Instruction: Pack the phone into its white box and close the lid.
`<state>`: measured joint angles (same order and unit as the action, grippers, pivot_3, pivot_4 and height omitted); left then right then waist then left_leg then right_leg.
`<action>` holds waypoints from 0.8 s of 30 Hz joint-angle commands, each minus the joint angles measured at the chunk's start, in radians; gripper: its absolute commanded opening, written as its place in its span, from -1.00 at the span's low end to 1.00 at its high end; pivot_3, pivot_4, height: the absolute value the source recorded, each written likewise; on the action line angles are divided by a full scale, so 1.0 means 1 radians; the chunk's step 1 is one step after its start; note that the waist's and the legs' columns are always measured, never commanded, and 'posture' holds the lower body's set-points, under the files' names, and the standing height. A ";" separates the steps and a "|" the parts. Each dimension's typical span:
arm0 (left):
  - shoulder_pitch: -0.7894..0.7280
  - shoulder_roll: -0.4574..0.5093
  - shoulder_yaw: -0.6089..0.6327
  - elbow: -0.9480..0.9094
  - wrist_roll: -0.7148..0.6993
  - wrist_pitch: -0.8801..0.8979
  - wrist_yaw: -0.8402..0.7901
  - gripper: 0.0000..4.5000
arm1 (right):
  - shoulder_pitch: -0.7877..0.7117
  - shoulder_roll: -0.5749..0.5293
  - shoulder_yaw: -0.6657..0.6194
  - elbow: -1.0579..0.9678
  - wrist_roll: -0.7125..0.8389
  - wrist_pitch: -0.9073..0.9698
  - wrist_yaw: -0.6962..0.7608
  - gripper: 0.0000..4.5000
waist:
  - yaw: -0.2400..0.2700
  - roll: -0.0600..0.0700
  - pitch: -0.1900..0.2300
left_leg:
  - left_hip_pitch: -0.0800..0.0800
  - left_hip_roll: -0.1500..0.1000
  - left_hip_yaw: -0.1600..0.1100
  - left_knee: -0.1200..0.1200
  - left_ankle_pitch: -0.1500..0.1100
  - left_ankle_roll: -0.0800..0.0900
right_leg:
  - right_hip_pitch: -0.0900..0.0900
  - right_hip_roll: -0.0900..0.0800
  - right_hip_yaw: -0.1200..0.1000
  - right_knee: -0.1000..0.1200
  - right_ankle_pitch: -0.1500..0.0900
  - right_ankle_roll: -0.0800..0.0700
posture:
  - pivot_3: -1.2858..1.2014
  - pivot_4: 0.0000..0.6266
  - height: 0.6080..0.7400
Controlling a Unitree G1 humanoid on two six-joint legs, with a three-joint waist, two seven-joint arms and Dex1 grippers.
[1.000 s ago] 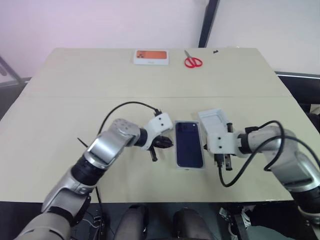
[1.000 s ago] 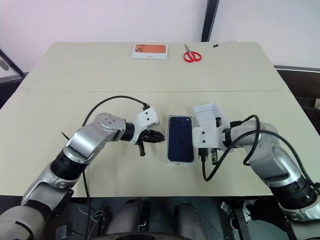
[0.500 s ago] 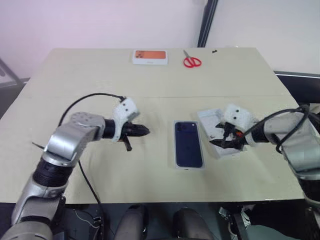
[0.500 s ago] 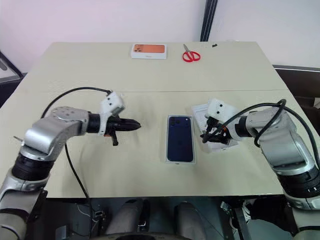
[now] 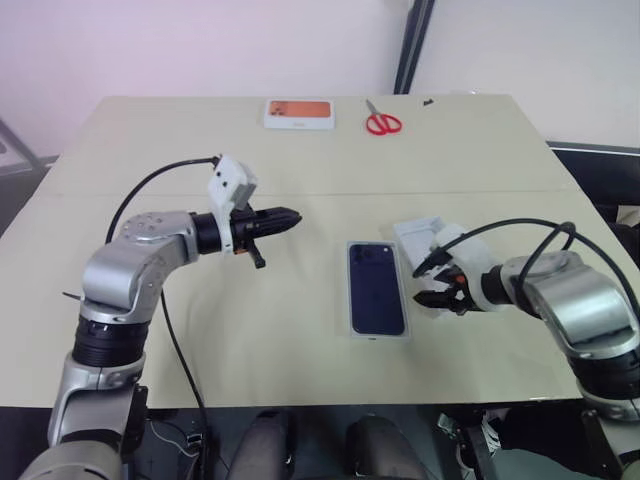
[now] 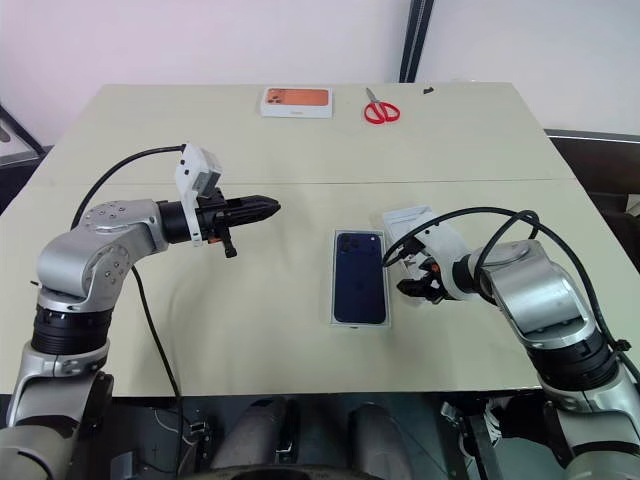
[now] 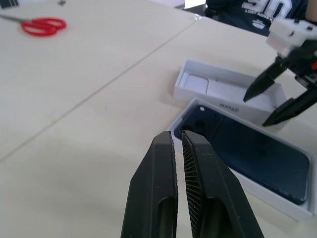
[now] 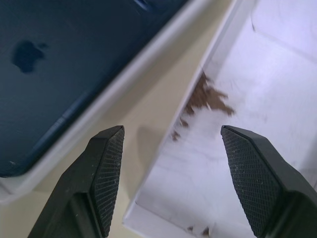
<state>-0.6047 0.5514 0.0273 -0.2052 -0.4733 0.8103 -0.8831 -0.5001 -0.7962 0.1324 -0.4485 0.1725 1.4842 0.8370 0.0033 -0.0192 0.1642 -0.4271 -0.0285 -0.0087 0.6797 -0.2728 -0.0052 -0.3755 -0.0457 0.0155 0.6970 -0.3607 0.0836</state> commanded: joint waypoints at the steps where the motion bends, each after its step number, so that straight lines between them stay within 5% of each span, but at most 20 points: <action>1: -0.025 0.011 0.014 0.006 -0.036 -0.027 -0.025 -0.84 | -0.028 0.010 -0.021 -0.041 0.040 0.026 -0.046 0.44 | 0.000 0.000 0.000 | 0.000 0.000 0.000 0.000 0.000 0.000 | 0.000 0.000 0.000 0.000 0.000 0.000 | 0.03 -0.52 1.00; 10: 0.077 0.148 -0.015 -0.094 -0.173 -0.004 -0.259 -0.84 | -0.068 0.057 -0.078 0.011 0.093 0.095 -0.150 0.44 | -0.012 0.000 0.000 | 0.000 0.000 0.000 -0.001 0.000 0.000 | 0.000 0.000 0.000 -0.001 0.000 0.000 | 0.03 -0.52 1.00; 14: 0.130 0.209 -0.052 -0.108 -0.124 -0.066 -0.300 -0.84 | -0.071 0.066 -0.080 0.020 0.116 0.111 -0.178 0.44 | -0.016 0.001 0.000 | 0.000 0.000 0.000 -0.003 0.000 0.000 | 0.000 0.000 0.000 -0.001 0.000 0.000 | 0.03 -0.52 1.00; 17: 0.152 0.248 -0.099 -0.100 -0.056 -0.128 -0.309 -0.84 | -0.073 0.080 -0.080 0.032 0.130 0.117 -0.201 0.04 | -0.015 0.001 0.000 | 0.000 0.000 0.000 -0.003 0.000 0.001 | 0.000 0.000 0.000 -0.001 0.000 0.000 | 0.03 -0.52 1.00; 22: 0.168 0.248 -0.111 -0.102 -0.039 -0.161 -0.296 -0.84 | -0.077 0.108 -0.100 0.056 0.146 0.128 -0.244 -0.98 | -0.015 0.001 0.000 | 0.000 0.000 0.000 -0.003 -0.003 0.006 | 0.000 0.000 0.000 -0.002 0.000 0.000 | 0.03 -0.52 1.00; 24: 0.173 0.244 -0.109 -0.102 -0.035 -0.169 -0.286 -0.84 | -0.084 0.116 -0.117 0.064 0.160 0.130 -0.256 -0.98 | -0.016 0.001 0.000 | 0.000 0.000 0.000 -0.003 -0.004 0.006 | 0.000 0.000 0.000 -0.003 0.000 0.000 | 0.03 -0.52 1.00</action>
<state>-0.4348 0.7976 -0.0963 -0.2855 -0.5102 0.6641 -1.1769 -0.5603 -0.6846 0.0541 -0.3840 0.3130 1.6073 0.5925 -0.0125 -0.0183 0.1644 -0.4270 -0.0285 -0.0087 0.6769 -0.2763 0.0008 -0.3752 -0.0459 0.0156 0.6943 -0.3607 0.0836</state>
